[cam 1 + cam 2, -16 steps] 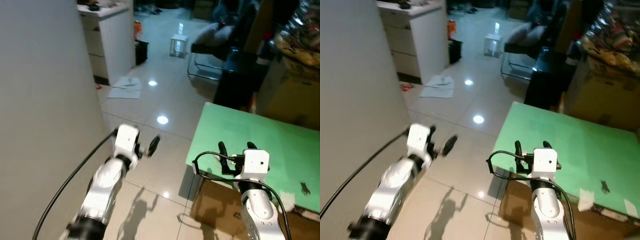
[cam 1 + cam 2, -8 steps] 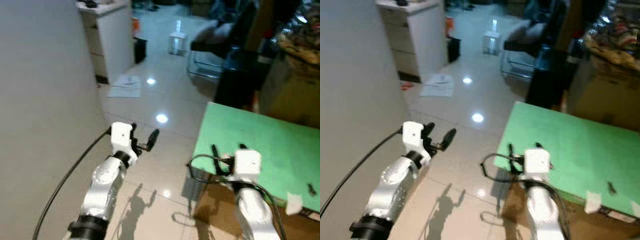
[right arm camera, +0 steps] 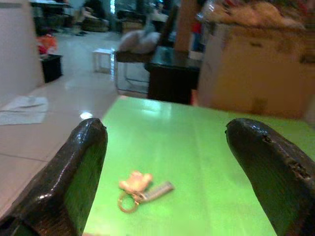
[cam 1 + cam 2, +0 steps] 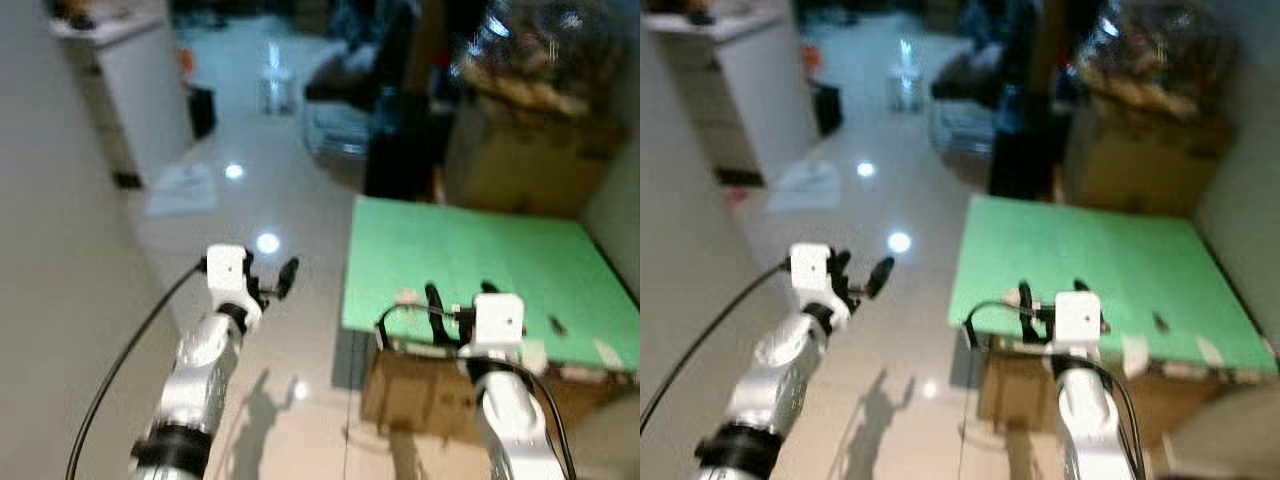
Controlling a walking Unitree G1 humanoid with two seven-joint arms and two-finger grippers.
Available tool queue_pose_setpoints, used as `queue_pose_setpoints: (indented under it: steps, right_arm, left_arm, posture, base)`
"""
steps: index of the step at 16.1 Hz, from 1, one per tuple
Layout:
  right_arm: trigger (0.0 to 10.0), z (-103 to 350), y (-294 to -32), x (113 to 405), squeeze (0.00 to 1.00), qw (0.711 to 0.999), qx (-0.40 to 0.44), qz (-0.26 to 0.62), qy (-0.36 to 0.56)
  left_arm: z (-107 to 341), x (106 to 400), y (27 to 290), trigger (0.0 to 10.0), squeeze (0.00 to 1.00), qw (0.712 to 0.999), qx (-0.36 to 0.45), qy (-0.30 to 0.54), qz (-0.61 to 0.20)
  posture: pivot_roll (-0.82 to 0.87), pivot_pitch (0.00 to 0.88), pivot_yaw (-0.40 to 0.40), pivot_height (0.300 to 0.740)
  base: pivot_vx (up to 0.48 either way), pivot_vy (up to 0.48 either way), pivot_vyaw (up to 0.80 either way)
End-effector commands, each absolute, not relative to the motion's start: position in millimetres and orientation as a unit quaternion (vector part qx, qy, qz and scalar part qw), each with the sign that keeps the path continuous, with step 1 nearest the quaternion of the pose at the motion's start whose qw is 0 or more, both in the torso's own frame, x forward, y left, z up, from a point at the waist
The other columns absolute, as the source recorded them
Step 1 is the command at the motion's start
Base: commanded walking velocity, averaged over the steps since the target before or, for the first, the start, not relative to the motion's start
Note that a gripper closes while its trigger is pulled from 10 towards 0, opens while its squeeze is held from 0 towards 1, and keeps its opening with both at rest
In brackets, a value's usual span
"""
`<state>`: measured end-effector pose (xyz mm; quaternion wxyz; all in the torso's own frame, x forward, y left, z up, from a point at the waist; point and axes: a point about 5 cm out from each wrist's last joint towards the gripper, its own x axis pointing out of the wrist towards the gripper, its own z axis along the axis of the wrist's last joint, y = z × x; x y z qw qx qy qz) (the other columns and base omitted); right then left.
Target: Hang keys on a hook
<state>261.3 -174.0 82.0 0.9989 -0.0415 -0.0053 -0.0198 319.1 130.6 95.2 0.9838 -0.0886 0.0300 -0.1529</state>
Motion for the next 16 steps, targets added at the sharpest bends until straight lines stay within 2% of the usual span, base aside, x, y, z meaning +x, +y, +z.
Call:
queue_pose_setpoints:
  steps: [1,3,9,11,14,16]
  right_arm:
    - [10.0,81.1,-181.0,259.4,0.0,0.999,-0.042,-0.032,-0.003]
    - [10.0,78.9,-183.3,256.8,0.0,0.998,-0.045,-0.036,0.0]
    - [10.0,78.4,-182.8,257.4,0.0,0.999,-0.042,-0.027,-0.009]
    - [10.0,79.8,-178.6,259.4,0.0,0.999,-0.048,-0.022,-0.013]
    - [10.0,80.5,-175.0,261.3,0.0,0.998,-0.055,-0.01,-0.016]
    - [10.0,76.9,-176.7,262.0,0.0,0.999,-0.052,-0.009,-0.008]
  left_arm:
    - [95.8,318.4,115.7,10.0,0.0,0.98,-0.077,0.028,-0.18]
    - [97.4,316.8,104.6,10.0,0.0,0.977,-0.043,0.019,-0.207]
    - [98.7,321.6,107.5,10.0,0.0,0.981,-0.034,0.016,-0.188]
    - [98.7,322.3,105.8,10.0,0.0,0.983,-0.002,0.013,-0.184]
    - [98.9,326.9,111.2,10.0,0.0,0.987,-0.011,0.016,-0.157]
    - [100.2,328.0,110.4,10.0,0.0,0.987,-0.007,0.014,-0.158]
  posture:
    - [-0.23,0.0,0.041,0.74]
    - [-0.23,0.0,0.042,0.74]
    - [-0.23,0.0,0.042,0.74]
    - [-0.22,0.0,0.043,0.74]
    - [-0.22,0.0,0.041,0.74]
    - [-0.22,0.0,0.041,0.74]
  base:
    - [0.0,0.0,-0.78]
    - [0.0,0.0,-0.78]
    - [0.0,0.0,-0.78]
    - [0.129,0.0,0.0]
    - [0.335,-0.334,0.0]
    - [0.444,0.0,0.0]
